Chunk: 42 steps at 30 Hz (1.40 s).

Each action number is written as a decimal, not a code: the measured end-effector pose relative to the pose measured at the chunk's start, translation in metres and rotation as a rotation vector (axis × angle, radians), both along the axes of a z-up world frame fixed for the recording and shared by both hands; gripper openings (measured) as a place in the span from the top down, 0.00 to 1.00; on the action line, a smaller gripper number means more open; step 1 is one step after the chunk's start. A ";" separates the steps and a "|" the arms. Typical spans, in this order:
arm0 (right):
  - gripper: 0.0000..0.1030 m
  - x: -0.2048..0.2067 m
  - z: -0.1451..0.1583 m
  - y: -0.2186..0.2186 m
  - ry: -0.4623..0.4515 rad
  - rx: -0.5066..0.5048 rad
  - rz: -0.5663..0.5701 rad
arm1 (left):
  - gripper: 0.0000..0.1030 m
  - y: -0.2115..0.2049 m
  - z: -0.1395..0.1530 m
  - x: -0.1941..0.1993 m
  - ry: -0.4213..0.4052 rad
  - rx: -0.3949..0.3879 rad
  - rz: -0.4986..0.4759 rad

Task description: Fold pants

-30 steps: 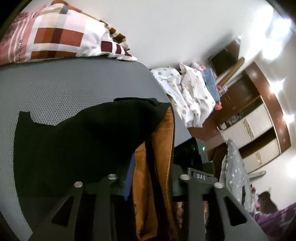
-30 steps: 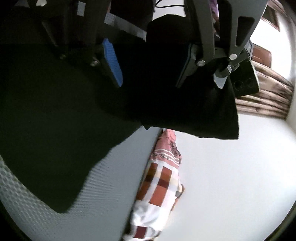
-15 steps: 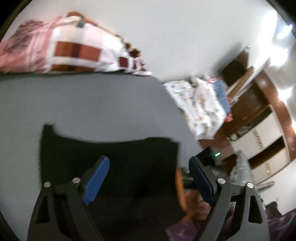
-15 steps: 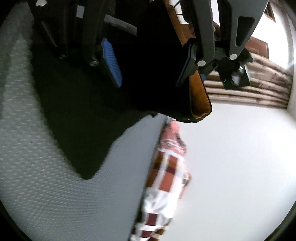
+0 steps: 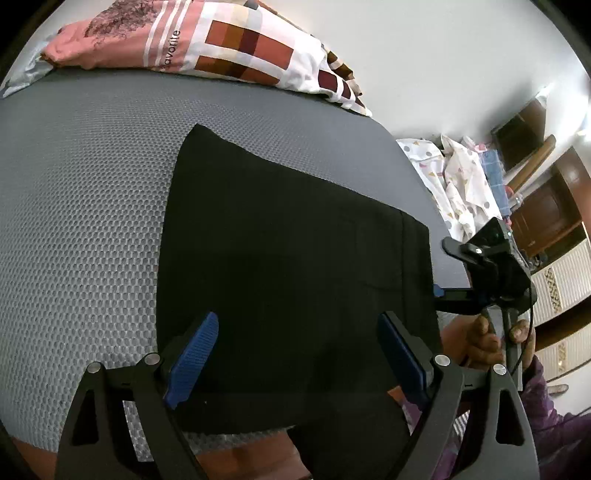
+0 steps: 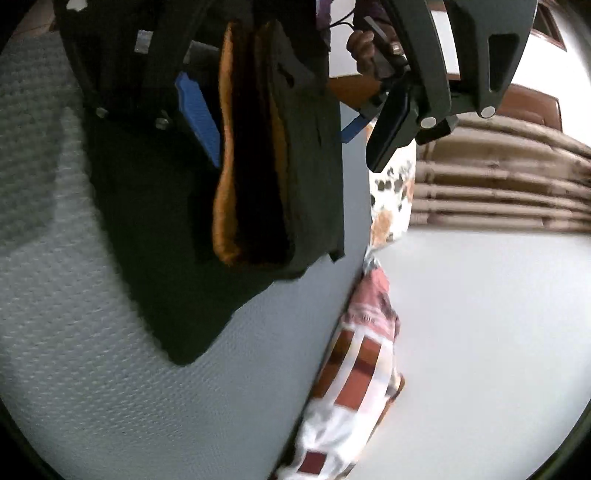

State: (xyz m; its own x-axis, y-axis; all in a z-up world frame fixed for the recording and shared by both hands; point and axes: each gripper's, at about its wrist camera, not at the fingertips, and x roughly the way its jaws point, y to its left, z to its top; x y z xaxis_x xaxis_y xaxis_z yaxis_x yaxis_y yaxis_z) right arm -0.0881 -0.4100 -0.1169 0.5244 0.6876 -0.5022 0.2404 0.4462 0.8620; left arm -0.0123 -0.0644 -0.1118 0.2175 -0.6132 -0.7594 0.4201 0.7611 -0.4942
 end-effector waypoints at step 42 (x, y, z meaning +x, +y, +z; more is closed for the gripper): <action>0.85 -0.047 0.037 -0.074 -0.084 -0.365 -0.083 | 0.15 -0.047 -0.010 0.010 -0.037 0.051 -0.052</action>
State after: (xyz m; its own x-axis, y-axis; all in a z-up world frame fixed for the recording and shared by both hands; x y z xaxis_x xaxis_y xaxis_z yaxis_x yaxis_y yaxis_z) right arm -0.1349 -0.4844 -0.0802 0.6206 0.4253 -0.6587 0.2235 0.7092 0.6686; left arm -0.0025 -0.1119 -0.1217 0.2148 -0.5852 -0.7819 0.4774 0.7614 -0.4386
